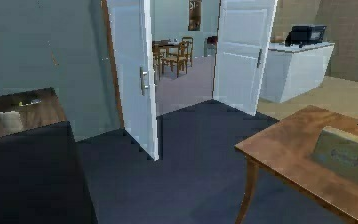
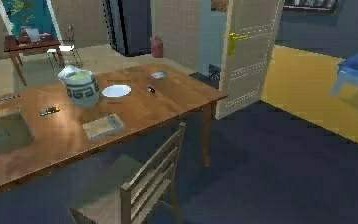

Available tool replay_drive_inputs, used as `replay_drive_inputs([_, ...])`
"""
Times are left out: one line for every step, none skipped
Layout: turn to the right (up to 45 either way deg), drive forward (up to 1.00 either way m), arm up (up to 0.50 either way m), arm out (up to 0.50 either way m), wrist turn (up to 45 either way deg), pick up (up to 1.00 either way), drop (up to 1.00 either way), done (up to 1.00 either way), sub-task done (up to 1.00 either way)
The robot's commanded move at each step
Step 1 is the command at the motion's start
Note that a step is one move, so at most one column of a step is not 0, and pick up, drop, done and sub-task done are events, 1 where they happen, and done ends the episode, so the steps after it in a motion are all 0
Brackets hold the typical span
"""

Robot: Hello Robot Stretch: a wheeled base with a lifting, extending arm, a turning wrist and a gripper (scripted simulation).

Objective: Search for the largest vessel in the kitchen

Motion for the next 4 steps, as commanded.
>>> replay_drive_inputs([0.0, 1.00, 0.00, 0.00, 0.0, 0.00, 0.00, 0.00, 0.00])
replay_drive_inputs([15.0, 0.00, 0.00, 0.00, 0.0, 0.00, 0.00, 0.00, 0.00])
replay_drive_inputs([0.0, 0.20, 0.00, 0.00, 0.0, 0.00, 0.00, 0.00, 0.00])
replay_drive_inputs([30.0, 0.00, 0.00, 0.00, 0.0, 0.00, 0.00, 0.00, 0.00])
